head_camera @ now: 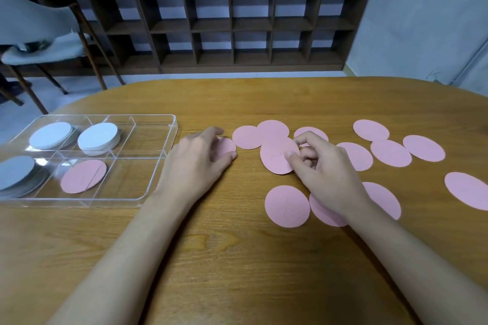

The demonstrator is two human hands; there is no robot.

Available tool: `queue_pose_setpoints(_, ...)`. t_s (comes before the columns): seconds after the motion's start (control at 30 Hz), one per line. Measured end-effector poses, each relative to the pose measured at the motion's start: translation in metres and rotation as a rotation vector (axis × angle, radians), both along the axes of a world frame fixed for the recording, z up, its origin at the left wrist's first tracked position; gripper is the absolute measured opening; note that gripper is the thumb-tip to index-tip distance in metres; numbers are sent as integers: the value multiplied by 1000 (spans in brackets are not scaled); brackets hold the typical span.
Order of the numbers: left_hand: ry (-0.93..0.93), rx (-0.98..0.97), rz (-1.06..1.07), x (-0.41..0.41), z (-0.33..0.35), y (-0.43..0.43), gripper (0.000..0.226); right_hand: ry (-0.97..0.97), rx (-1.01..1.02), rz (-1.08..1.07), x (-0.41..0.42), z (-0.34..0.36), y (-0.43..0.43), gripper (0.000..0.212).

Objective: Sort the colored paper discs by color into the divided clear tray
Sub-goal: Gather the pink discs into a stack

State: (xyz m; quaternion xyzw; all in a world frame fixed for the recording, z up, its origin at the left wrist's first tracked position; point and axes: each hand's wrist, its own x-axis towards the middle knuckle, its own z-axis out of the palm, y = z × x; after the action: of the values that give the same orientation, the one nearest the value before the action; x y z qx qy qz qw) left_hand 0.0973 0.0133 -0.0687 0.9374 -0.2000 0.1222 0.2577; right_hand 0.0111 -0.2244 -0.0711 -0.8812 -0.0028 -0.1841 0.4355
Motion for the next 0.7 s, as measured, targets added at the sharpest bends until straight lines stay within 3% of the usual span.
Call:
queue_pose_setpoints(0.1,-97,-53,-8,-1,2,0,31,1,-8,-5,1,0,0,9)
queue_pose_setpoints(0.23,-169,-42,-29,-4,4,-1,51,-15,-40,-2,2,-2,-1,11)
queue_pose_setpoints(0.37,-213,-148,-63,-5,6,-5,40,-15,-31,6,2,-3,0,10)
queue_pose_setpoints(0.53,13,-428,-133,-13,11,-14,25,0,-18,29,2,-2,0,21)
queue_pose_setpoints(0.7,266,-580,-190,-18,7,-23,10,27,1,60,-1,2,3,22)
